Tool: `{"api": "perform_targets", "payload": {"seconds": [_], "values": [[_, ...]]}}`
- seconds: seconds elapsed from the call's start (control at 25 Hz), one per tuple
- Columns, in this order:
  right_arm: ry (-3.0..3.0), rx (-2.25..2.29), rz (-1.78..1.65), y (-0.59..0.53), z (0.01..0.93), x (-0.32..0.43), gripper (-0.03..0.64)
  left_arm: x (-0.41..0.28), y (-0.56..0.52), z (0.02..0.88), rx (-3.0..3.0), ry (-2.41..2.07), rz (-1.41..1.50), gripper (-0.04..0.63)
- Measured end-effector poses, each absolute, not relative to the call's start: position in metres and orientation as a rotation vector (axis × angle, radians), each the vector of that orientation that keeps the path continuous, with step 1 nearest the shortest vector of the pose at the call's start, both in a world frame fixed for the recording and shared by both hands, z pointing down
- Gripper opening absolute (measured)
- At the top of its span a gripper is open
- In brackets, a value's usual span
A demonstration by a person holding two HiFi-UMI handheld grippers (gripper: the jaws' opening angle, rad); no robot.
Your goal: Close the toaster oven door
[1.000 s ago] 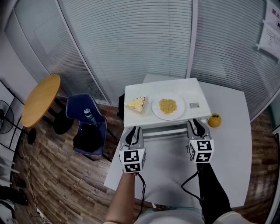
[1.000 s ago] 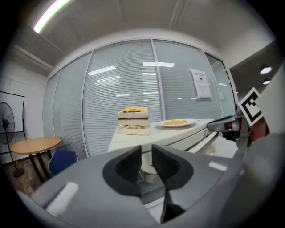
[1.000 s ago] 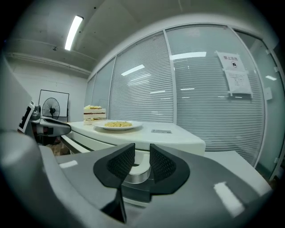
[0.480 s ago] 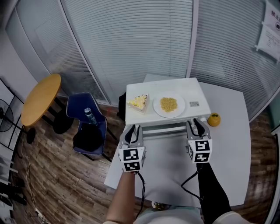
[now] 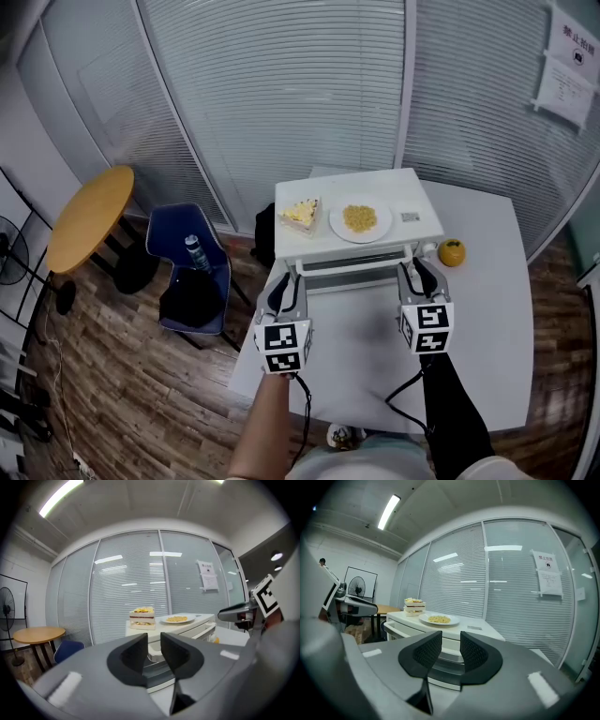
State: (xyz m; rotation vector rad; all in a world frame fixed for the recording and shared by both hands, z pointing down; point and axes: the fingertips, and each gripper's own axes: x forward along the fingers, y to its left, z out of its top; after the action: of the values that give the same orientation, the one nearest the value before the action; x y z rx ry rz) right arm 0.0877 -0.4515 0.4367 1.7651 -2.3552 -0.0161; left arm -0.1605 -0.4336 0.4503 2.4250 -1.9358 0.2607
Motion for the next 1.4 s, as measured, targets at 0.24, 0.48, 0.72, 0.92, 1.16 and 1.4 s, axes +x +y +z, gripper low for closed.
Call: {"api": "perform_targets", "payload": {"seconds": [0.24,0.48,0.72,0.92,1.16,1.4], "values": [[-2.357,1.809,-0.039,-0.409,0.42,0.092,0.104,-0.149,-0.398,0.435,2.485,-1.892,0.251,0.146],[-2.375,1.845,-0.051,-0.363,0.407,0.101,0.104,-0.127,-0.361,0.415,2.555,-1.84,0.213,0.146],[-2.398,1.853,-0.049,-0.325,0.398,0.119,0.104,-0.102,-0.326,0.394,2.604,-1.826,0.174,0.146],[-2.426,1.82,-0.043,-0.29,0.395,0.136,0.104,-0.072,-0.292,0.392,2.606,-1.815,0.19,0.146],[-2.465,1.762,-0.069,-0.249,0.393,0.157,0.104,-0.035,-0.249,0.391,2.608,-1.797,0.177,0.146],[-2.495,1.73,-0.069,-0.212,0.403,0.182,0.104,-0.007,-0.211,0.385,2.647,-1.807,0.166,0.146]]}}
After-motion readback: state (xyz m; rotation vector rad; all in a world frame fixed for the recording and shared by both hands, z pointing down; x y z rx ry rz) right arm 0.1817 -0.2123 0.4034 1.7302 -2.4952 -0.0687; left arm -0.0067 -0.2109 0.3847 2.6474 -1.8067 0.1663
